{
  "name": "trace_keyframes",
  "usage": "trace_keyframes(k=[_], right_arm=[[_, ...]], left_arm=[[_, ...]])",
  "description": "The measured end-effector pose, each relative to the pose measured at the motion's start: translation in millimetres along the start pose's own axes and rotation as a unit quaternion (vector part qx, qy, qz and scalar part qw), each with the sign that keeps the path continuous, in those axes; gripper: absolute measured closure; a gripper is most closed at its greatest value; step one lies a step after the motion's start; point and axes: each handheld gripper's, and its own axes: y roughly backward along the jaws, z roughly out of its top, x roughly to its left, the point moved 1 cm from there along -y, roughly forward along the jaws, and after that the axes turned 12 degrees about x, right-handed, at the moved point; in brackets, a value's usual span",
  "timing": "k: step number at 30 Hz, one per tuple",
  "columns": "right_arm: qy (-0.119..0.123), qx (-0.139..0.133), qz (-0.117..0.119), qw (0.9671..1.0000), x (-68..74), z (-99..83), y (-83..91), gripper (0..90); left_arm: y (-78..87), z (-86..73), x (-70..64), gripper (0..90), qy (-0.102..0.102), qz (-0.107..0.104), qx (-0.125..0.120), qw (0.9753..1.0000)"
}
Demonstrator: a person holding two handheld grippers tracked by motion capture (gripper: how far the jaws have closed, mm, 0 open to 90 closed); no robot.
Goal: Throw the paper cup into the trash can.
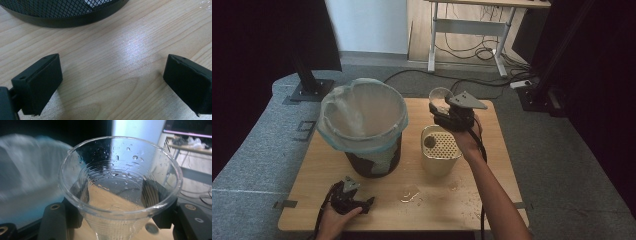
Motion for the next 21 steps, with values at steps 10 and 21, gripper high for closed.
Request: trace_keyframes(k=[10,21], right_arm=[[0.004,-0.046,0.024,0.9987,26.0,48.0,7.5,38.5],[0.007,-0.061,0.051,0.9968,52.4,75.3,0.6,38.5]], left_arm=[[-0.2,0.0,-0.4,1.8,-0.003,-0.002,-0.001,1.0000],[-0.2,0.0,-0.6,1.8,-0.004,-0.003,0.000,1.0000]])
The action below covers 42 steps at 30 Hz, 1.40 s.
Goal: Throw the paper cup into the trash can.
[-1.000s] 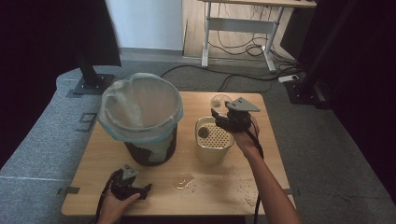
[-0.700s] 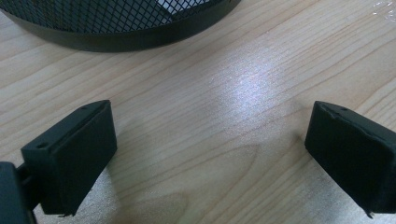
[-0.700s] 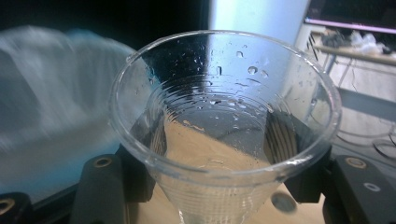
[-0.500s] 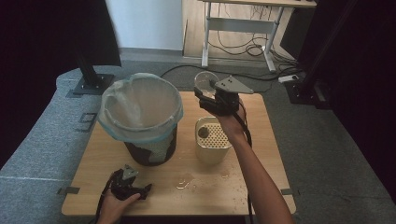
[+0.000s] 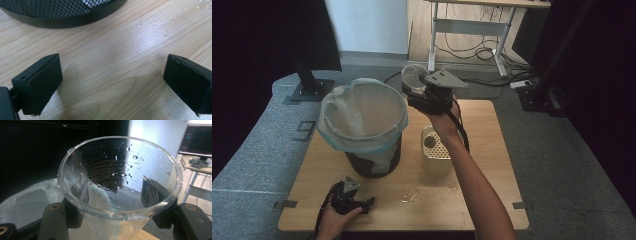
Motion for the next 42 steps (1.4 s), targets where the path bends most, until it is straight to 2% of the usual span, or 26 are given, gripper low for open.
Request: trace_keyframes(k=[4,13,19,23,26,27,29,31,36,41,42], right_arm=[[-0.002,0.001,0.016,0.9999,10.2,5.1,-9.2,38.2],[-0.022,0.014,0.059,0.9979,36.6,8.6,-45.1,38.0],[-0.006,0.025,0.085,0.9961,60.9,11.8,-65.3,37.5],[-0.007,0.024,0.096,0.9951,69.5,14.5,-71.4,36.4],[-0.007,0.036,0.109,0.9934,74.3,14.0,-77.2,28.2],[-0.006,0.042,0.112,0.9928,75.6,13.3,-78.9,19.5],[-0.007,0.071,0.120,0.9902,76.7,11.5,-82.1,13.4],[-0.004,0.078,0.123,0.9893,75.1,9.1,-82.2,13.0],[0.001,0.073,0.109,0.9914,65.6,1.8,-73.9,14.2],[0.009,0.059,0.085,0.9946,48.9,-7.0,-52.5,17.4],[0.012,0.050,0.080,0.9955,43.4,-10.2,-42.7,18.8]], left_arm=[[0.0,0.0,-0.3,1.8,-0.001,0.001,0.000,1.0000],[0.0,0.0,-0.8,1.8,-0.003,-0.002,0.000,1.0000],[-0.1,0.1,-1.1,1.8,-0.003,-0.002,0.000,1.0000],[-0.1,0.1,-1.2,1.8,-0.004,-0.003,0.000,1.0000],[-0.1,0.1,-1.2,1.8,-0.005,-0.004,0.000,1.0000],[-0.2,0.1,-1.3,1.8,-0.005,-0.004,0.000,1.0000],[-0.2,0.1,-1.3,1.8,-0.005,-0.004,0.000,1.0000],[-0.2,0.1,-1.3,1.8,-0.005,-0.004,0.000,1.0000],[-0.1,0.1,-1.3,1.8,-0.006,-0.004,0.000,1.0000],[-0.1,0.1,-1.4,1.8,-0.006,-0.004,0.000,1.0000],[-0.1,0.0,-1.4,1.8,-0.006,-0.004,0.000,1.0000]])
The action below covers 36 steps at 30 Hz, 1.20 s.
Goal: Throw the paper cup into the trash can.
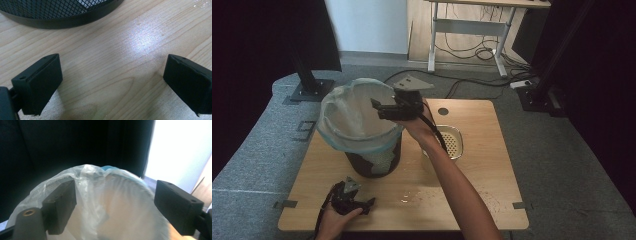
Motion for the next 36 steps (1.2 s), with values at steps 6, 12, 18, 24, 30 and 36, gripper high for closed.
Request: trace_keyframes(k=[6,12,18,24,30,36], right_arm=[[0.010,-0.015,-0.022,0.9996,-17.3,-24.6,35.6,21.2],[0.009,-0.012,-0.042,0.9990,-40.1,-63.6,71.6,23.2],[-0.002,0.000,-0.058,0.9983,-55.2,-109.7,99.1,24.2],[-0.021,0.012,-0.065,0.9976,-59.7,-160.1,116.3,25.2],[-0.042,0.029,-0.069,0.9963,-61.3,-210.0,117.7,26.0],[-0.044,0.049,-0.077,0.9948,-59.0,-245.1,112.3,26.6]], left_arm=[[0.0,-0.1,-0.5,1.9,0.001,0.001,0.000,1.0000],[-0.1,-0.1,-0.6,1.8,0.002,0.002,-0.001,1.0000],[0.0,-0.2,-0.6,1.8,0.001,0.002,-0.001,1.0000],[0.0,-0.2,-0.8,1.9,0.001,0.003,-0.001,1.0000],[0.1,-0.2,-0.7,1.8,0.001,0.003,0.000,1.0000],[0.1,-0.2,-0.8,1.9,0.002,0.002,0.000,1.0000]])
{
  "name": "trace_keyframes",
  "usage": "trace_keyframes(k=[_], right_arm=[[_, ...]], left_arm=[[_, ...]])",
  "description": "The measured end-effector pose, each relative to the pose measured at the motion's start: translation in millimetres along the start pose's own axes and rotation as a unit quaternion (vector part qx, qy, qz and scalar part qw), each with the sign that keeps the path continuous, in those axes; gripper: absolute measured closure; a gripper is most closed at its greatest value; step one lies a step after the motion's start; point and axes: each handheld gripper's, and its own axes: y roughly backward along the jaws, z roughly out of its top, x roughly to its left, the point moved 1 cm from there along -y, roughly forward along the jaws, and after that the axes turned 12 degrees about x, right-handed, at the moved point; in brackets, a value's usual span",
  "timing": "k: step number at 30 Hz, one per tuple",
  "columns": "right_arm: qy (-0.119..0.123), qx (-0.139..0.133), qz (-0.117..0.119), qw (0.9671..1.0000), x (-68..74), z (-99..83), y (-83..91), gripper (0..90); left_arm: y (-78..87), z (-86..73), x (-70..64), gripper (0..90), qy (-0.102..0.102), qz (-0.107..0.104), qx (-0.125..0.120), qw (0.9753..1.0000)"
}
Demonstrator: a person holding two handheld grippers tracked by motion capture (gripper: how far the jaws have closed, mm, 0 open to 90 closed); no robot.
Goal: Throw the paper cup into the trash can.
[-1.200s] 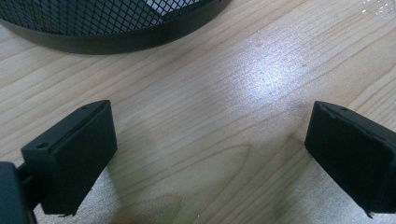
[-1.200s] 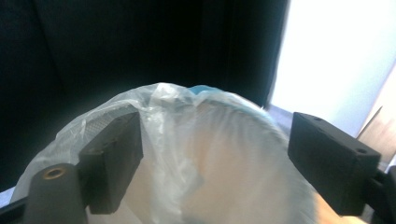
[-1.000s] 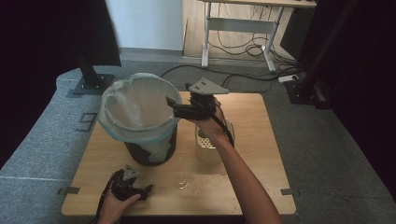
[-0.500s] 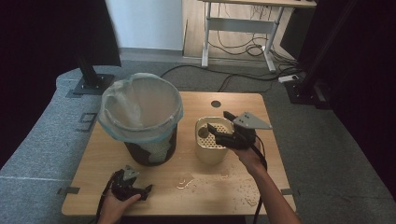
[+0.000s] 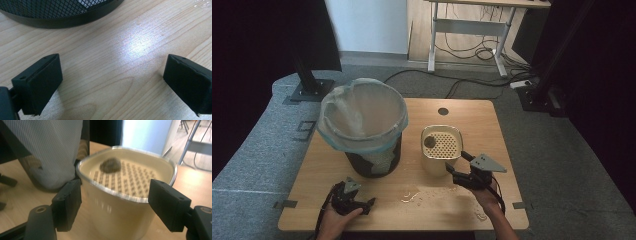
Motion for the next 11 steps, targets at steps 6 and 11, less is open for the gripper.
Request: trace_keyframes(k=[6,11], right_arm=[[-0.016,0.015,0.001,0.9998,-2.5,-19.1,-8.7,26.9],[-0.017,0.008,-0.002,0.9998,-4.2,-17.3,-6.9,27.2]], left_arm=[[0.0,0.0,0.0,1.8,0.000,0.000,0.000,1.0000],[0.0,0.0,0.0,1.8,0.000,0.000,0.000,1.0000]])
